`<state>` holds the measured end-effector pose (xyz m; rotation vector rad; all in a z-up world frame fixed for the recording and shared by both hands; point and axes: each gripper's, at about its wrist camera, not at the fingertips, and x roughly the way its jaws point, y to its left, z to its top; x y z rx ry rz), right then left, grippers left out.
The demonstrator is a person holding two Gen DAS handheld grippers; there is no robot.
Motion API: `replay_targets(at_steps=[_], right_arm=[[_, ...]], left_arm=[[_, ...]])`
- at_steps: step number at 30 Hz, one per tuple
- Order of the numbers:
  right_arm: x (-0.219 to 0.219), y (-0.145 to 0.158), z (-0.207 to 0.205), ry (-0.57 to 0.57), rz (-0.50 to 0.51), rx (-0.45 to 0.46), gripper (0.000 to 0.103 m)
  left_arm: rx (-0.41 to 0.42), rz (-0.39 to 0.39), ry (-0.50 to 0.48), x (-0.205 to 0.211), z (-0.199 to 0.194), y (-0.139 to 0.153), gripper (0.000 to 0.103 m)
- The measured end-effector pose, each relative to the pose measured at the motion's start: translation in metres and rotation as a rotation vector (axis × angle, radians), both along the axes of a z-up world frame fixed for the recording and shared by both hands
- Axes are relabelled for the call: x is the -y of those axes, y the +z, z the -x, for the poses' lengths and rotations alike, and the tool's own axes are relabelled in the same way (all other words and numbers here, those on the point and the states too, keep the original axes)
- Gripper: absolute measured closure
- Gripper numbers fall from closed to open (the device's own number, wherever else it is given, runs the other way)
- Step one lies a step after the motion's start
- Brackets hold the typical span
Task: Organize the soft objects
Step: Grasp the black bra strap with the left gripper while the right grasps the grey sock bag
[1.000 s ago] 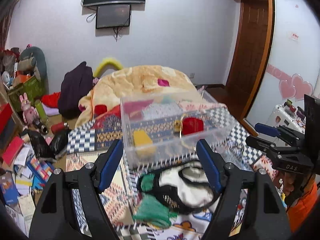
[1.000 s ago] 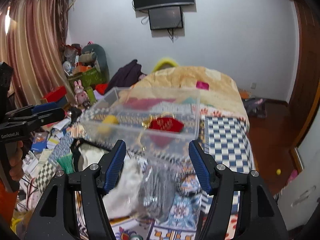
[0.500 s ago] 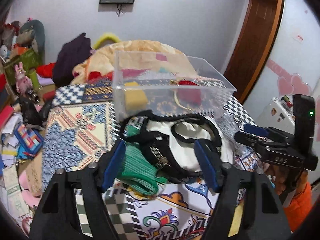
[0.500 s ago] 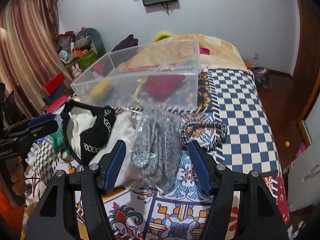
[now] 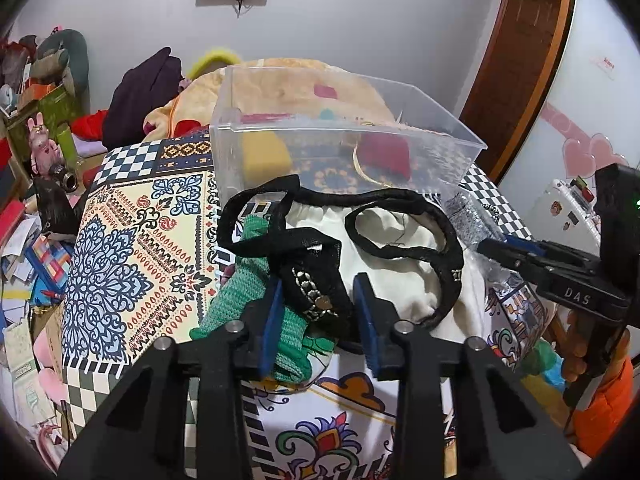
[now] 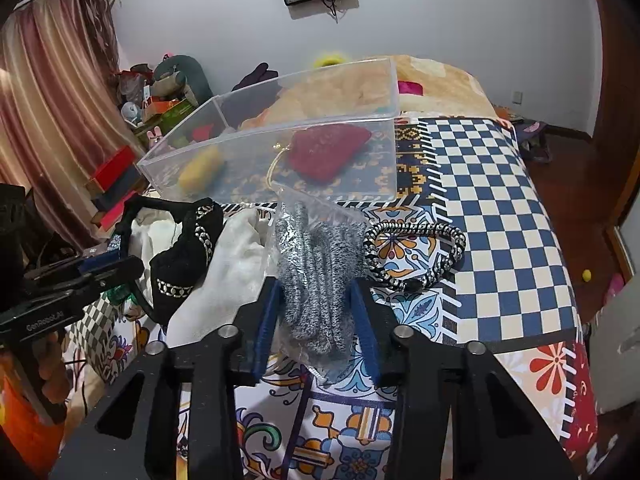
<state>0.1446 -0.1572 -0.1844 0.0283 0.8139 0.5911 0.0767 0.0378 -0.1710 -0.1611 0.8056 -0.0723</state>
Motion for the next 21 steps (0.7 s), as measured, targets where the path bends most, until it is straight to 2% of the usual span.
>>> replay_targets(at_steps=[2, 8, 21], right_arm=[[-0.001, 0.003, 0.002, 0.001, 0.004, 0.012, 0.077], [0.001, 0.012, 0.006, -0.006, 0.008, 0.043, 0.088], [0.004, 0.038, 0.015, 0.006, -0.023, 0.117, 0.090]], left_arm=[[0.007, 0.008, -0.009, 0.001, 0.001, 0.002, 0.079], [0.058, 0.010, -0.008, 0.002, 0.005, 0.017, 0.085], [0.211, 0.010, 0.000, -0.001, 0.014, 0.073, 0.088]])
